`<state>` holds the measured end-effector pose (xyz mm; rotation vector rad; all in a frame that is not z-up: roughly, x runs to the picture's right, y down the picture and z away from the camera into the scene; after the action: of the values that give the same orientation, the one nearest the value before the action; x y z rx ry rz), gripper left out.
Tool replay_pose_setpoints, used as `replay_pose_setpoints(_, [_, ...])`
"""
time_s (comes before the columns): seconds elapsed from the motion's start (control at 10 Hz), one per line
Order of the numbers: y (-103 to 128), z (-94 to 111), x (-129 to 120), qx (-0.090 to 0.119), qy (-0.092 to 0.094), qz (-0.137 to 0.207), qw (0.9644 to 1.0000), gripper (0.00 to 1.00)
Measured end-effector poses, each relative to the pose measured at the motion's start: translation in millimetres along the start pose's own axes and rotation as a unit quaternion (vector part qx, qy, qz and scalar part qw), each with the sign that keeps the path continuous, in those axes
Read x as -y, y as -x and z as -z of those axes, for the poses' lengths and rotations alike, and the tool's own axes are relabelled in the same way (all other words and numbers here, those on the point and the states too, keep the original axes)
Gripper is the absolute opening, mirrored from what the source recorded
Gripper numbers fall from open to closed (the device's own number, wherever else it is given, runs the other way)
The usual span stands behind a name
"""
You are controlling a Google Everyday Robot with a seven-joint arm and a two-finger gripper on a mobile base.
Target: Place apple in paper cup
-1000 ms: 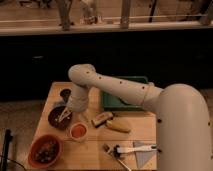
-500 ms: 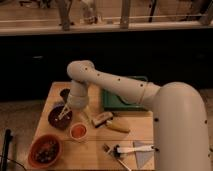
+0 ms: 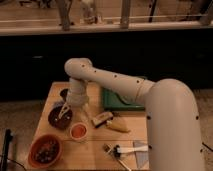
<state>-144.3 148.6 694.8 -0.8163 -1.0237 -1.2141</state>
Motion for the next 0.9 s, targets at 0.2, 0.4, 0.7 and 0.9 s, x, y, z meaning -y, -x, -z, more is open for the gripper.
replay_pose_setpoints(0.2, [0.0,-0.4,2.8,-0.001,-0.002,0.001,1.0000,0.80])
replay_pose_setpoints(0.4, [0.0,-0.1,2.2,-0.001,-0.002,0.001,1.0000,0.80])
replay_pose_setpoints(0.7, [0.2,0.0,2.1,-0.001,-0.002,0.001,1.0000,0.80])
replay_pose_setpoints(0.9, [0.5,-0.1,3.1,-0.001,-0.002,0.002,1.0000,0.80])
